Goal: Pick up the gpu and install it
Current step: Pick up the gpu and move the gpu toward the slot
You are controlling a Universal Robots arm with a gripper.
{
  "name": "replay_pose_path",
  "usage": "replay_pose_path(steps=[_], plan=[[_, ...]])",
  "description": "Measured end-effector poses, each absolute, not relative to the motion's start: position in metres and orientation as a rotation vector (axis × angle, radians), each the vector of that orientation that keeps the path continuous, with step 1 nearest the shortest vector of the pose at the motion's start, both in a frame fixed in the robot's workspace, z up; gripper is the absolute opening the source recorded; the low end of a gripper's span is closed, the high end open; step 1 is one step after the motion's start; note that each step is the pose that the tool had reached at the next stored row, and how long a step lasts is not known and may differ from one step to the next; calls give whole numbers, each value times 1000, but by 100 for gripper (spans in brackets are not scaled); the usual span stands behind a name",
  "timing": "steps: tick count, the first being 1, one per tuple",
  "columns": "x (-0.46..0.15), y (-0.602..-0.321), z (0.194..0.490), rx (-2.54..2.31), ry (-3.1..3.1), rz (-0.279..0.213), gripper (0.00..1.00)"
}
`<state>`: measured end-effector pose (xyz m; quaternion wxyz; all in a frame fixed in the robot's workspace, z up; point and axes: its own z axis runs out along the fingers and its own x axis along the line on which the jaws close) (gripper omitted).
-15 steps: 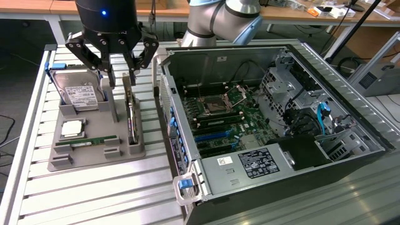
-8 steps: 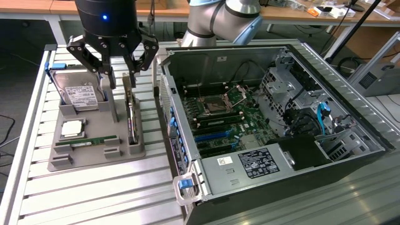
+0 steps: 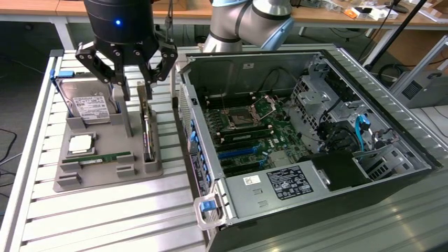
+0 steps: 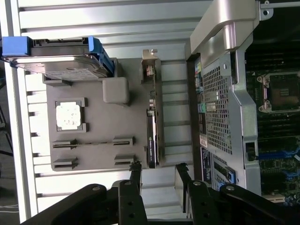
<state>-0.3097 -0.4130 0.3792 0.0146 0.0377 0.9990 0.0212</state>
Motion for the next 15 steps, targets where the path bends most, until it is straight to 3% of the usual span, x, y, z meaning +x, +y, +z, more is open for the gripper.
replay_pose_path(steps=[15], plan=[[-310,-413,375,117,3110,66,42]])
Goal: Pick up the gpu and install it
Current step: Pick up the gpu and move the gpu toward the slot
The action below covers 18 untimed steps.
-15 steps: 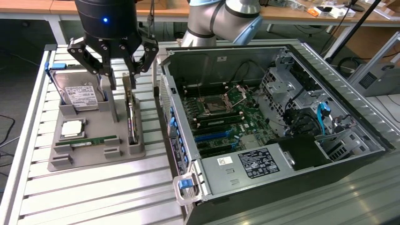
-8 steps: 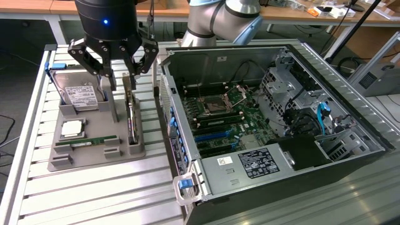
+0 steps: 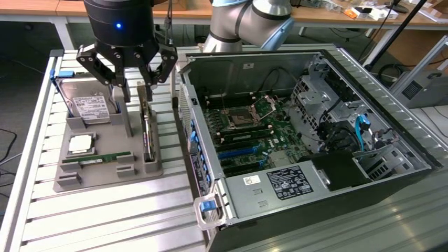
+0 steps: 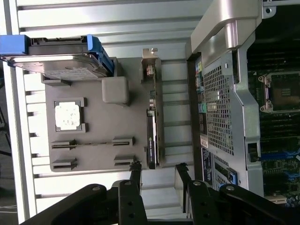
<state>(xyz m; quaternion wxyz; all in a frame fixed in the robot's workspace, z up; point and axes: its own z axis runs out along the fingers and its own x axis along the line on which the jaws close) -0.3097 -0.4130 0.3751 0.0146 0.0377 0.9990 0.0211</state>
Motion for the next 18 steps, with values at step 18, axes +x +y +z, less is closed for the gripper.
replay_pose_path(steps=[18], plan=[[-310,-413,370,117,3110,66,42]])
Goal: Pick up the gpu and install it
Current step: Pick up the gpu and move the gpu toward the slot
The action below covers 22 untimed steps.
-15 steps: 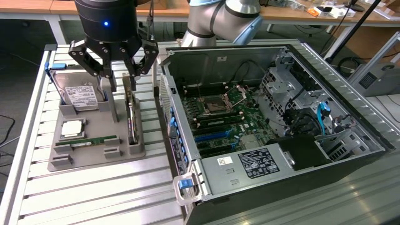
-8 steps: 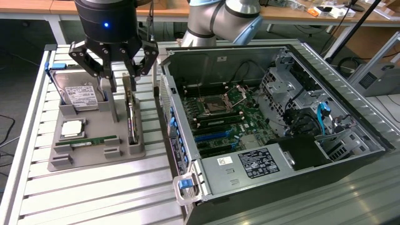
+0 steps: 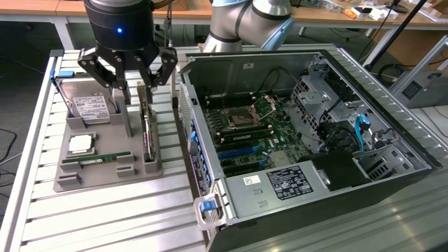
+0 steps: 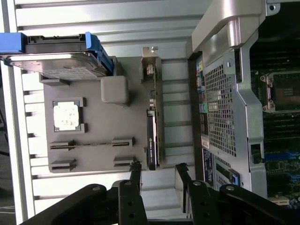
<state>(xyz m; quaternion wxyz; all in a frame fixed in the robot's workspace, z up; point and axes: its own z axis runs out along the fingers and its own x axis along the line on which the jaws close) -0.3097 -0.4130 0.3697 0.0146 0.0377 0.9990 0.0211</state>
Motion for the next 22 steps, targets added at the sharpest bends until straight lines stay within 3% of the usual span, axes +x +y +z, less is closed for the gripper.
replay_pose_path(steps=[22], plan=[[-310,-413,364,117,3110,66,42]])
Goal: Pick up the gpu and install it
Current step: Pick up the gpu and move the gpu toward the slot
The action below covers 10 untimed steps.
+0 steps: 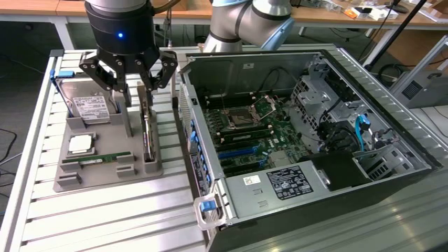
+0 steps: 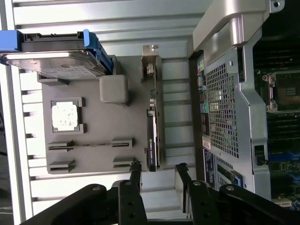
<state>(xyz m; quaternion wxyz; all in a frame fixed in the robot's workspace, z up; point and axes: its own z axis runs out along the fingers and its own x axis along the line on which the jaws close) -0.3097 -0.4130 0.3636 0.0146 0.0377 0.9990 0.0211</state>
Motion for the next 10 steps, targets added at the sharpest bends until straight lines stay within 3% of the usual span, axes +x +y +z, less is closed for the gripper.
replay_pose_path(steps=[10], plan=[[-310,-413,361,117,3110,65,42]])
